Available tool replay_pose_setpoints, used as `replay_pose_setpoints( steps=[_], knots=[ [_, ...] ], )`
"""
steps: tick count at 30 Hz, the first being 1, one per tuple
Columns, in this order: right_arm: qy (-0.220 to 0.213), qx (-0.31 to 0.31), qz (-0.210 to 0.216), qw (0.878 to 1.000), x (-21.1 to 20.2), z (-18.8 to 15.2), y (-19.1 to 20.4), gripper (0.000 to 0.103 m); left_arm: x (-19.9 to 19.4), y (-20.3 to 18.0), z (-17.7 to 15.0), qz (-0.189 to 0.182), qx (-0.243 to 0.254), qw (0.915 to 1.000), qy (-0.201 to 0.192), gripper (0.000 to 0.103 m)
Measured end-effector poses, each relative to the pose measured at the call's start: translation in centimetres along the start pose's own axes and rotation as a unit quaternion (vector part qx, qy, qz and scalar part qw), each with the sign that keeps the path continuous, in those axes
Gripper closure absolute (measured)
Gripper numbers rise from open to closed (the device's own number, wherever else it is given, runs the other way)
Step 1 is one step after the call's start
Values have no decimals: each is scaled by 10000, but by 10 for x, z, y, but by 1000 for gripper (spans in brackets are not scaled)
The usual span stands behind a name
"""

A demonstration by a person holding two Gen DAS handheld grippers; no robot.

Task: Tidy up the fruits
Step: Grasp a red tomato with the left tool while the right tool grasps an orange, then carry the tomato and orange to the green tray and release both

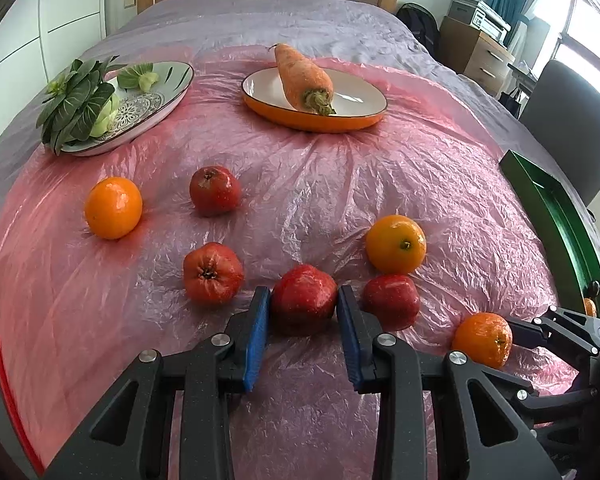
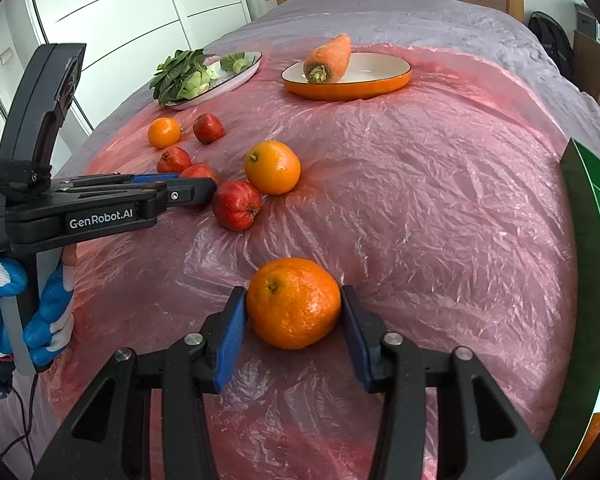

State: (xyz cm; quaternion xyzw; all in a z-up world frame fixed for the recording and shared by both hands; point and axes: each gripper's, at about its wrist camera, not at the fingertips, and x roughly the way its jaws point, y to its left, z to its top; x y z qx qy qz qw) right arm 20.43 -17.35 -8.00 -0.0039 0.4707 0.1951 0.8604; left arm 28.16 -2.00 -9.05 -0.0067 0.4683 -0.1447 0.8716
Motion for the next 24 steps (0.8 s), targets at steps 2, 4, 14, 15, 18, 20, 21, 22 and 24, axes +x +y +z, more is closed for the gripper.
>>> replay_pose_setpoints(
  steps=[2, 4, 14, 15, 18, 20, 21, 22, 24],
  knots=[
    [16, -44, -62, 10000, 1, 0, 2, 30, -1, 0, -1, 3, -3, 10000, -8, 74],
    [35, -75, -107, 9999, 2, 1, 4, 30, -1, 1, -1, -19, -40, 10000, -15, 74],
    [185, -250, -296, 9991, 8, 2, 9, 30, -1, 1, -1, -14, -80, 10000, -26, 74],
    [198, -241, -290, 9991, 8, 2, 9, 30, -2, 1, -1, -10, -83, 10000, -30, 74],
    [256, -319, -324, 9986, 9, 3, 10, 30, -2, 0, -2, 11, -85, 10000, -42, 74],
    [296, -465, -442, 9975, 10, 3, 14, 30, -1, 0, -2, 22, -46, 10000, -50, 74],
    [302, -513, -499, 9970, 11, 4, 16, 30, -1, 0, -3, 23, -34, 10000, -56, 74],
    [293, -566, -578, 9963, 12, 4, 19, 30, -2, 0, -3, 16, -25, 10000, -67, 74],
    [267, -630, -660, 9955, 12, 3, 22, 31, -3, 1, -4, -15, -28, 10000, -83, 74]
  ],
)
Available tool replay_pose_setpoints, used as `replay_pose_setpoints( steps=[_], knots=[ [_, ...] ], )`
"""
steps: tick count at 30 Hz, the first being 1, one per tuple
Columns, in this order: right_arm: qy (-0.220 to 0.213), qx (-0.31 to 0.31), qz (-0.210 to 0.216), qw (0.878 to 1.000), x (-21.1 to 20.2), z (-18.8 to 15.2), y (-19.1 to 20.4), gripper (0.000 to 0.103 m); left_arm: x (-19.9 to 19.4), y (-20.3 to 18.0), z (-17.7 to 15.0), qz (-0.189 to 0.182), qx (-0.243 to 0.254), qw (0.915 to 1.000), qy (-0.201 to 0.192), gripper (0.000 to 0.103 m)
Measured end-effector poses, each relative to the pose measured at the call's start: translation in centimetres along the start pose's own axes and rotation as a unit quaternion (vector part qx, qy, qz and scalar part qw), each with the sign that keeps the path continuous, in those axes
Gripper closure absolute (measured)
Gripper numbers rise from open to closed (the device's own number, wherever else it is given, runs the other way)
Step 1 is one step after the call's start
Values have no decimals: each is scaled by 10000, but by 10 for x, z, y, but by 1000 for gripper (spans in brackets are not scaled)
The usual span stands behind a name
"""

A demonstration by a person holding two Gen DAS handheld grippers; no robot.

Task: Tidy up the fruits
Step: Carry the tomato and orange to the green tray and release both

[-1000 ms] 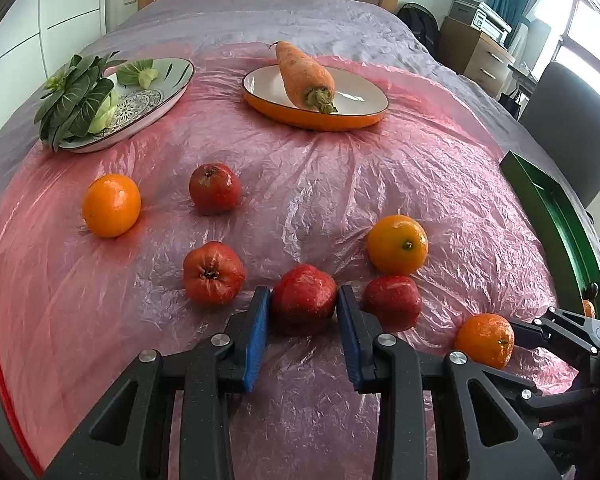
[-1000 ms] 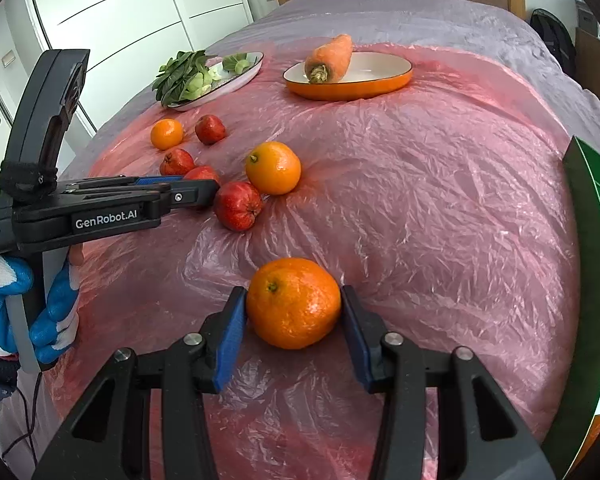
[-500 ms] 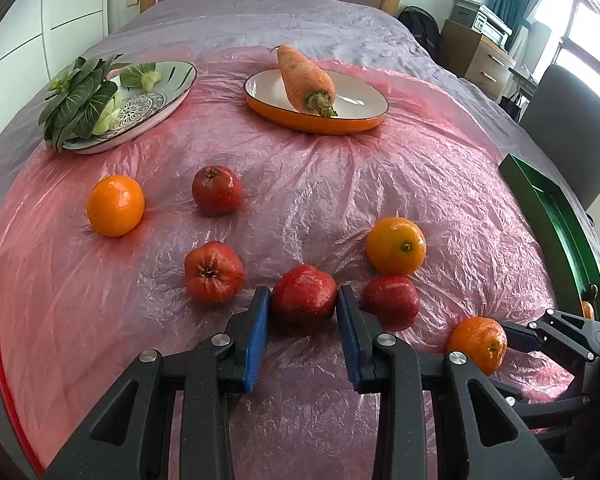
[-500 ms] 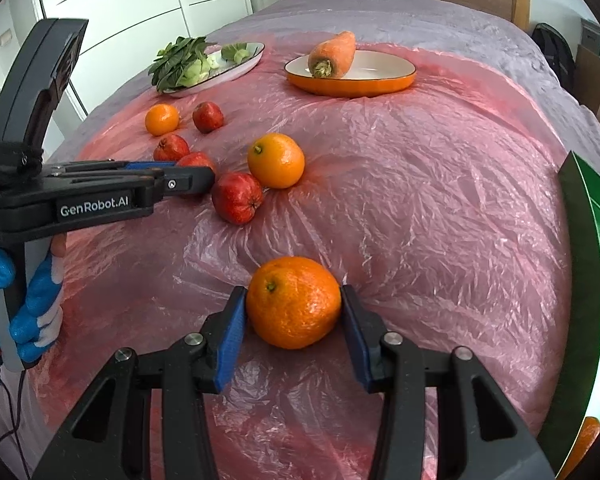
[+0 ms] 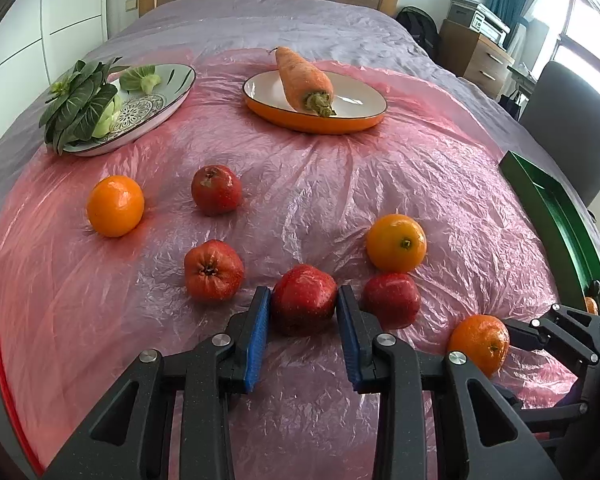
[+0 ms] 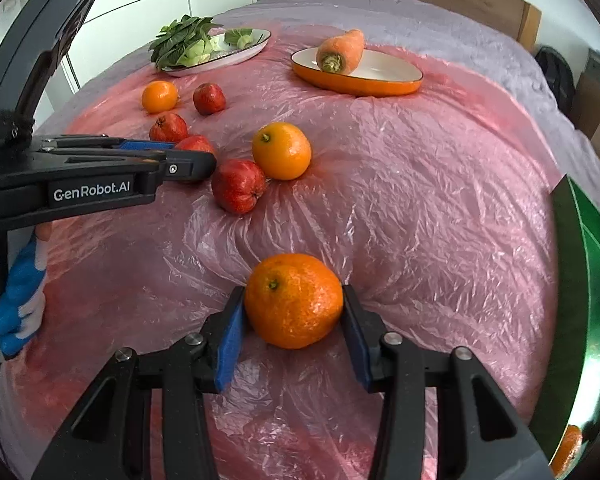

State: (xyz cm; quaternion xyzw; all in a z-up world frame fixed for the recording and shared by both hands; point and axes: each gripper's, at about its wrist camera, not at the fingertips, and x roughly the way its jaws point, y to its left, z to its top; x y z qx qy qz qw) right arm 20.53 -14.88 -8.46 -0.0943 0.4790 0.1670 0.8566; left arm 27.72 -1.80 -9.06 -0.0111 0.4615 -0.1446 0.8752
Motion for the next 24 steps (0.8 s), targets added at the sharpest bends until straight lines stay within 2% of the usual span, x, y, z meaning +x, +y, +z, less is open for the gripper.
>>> replay_pose_setpoints(
  steps=[15, 24],
  knots=[
    [-291, 385, 345, 9982, -17, 0, -12, 34, -25, 6, 1, 31, -184, 9995, -239, 74],
    [-430, 490, 328, 9973, -34, -1, -13, 34, -42, 4, -3, 56, -172, 9993, -312, 74]
  ],
)
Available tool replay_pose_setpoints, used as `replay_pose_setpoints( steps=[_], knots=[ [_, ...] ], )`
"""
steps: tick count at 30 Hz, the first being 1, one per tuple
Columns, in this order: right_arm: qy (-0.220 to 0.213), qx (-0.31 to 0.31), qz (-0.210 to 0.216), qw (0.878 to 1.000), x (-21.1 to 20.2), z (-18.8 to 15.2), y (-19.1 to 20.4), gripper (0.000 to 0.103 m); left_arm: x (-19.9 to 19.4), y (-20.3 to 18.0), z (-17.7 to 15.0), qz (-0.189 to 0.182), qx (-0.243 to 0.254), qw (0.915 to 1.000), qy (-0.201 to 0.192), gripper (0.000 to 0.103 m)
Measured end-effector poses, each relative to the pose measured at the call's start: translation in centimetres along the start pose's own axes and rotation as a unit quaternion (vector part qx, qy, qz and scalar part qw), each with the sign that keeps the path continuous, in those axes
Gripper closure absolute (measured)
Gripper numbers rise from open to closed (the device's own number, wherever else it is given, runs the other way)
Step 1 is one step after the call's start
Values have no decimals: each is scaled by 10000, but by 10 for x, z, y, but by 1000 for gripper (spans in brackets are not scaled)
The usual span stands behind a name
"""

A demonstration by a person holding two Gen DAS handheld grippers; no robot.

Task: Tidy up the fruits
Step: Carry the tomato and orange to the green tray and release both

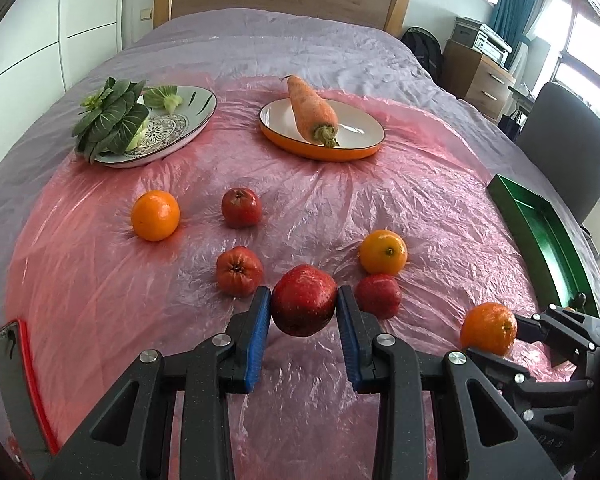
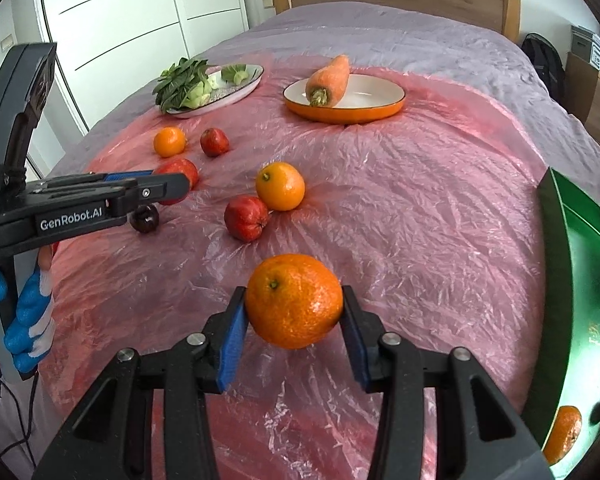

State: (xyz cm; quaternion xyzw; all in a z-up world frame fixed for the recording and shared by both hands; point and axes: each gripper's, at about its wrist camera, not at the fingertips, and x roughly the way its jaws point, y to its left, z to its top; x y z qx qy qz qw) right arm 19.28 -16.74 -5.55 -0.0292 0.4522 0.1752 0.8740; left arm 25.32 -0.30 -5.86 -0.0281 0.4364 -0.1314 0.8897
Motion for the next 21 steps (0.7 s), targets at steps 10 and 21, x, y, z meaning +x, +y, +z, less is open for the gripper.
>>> replay_pose_setpoints(
  steps=[10, 21],
  knots=[
    [-144, 146, -85, 9998, -23, -2, -6, 34, -16, -17, -6, -38, 126, 9999, -40, 74],
    [-252, 299, -161, 9991, -50, -15, -20, 34, -39, -43, -12, -37, 329, 9994, -73, 74]
  ],
)
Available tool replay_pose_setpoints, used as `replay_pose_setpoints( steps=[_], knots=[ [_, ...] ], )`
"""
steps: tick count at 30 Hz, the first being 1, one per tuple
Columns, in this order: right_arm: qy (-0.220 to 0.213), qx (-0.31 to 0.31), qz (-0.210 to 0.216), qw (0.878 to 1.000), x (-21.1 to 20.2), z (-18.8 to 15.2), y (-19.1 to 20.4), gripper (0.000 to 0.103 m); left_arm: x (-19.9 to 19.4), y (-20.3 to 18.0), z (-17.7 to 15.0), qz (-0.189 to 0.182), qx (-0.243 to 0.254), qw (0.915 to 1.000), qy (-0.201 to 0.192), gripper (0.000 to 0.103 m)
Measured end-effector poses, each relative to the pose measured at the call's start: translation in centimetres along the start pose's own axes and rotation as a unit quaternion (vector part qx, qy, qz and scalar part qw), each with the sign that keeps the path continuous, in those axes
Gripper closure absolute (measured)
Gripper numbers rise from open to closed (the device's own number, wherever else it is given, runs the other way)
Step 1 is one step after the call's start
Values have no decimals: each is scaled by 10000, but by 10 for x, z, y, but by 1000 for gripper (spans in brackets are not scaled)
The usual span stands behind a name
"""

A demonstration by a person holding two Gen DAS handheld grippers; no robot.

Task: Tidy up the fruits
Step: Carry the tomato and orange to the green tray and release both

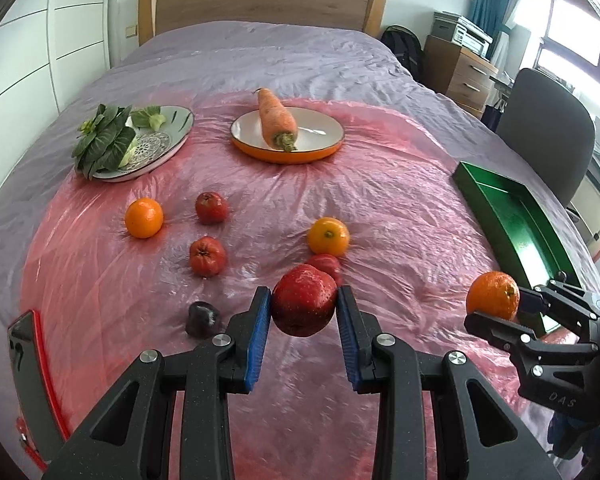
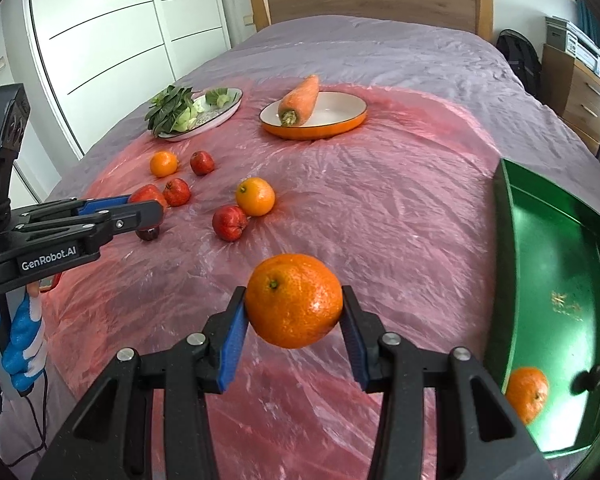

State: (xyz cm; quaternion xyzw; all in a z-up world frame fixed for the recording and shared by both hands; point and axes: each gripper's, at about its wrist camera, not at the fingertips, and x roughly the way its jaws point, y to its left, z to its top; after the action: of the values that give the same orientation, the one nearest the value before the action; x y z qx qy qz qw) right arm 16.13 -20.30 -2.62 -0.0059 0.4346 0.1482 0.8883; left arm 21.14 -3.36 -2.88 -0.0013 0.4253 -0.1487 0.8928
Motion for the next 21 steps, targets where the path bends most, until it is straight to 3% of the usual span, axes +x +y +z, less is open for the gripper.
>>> replay_pose_setpoints(
  steps=[21],
  knots=[
    [-207, 625, -561, 9962, -60, -34, -92, 34, -1, -97, 6, -386, 520, 9978, 113, 74]
  ],
)
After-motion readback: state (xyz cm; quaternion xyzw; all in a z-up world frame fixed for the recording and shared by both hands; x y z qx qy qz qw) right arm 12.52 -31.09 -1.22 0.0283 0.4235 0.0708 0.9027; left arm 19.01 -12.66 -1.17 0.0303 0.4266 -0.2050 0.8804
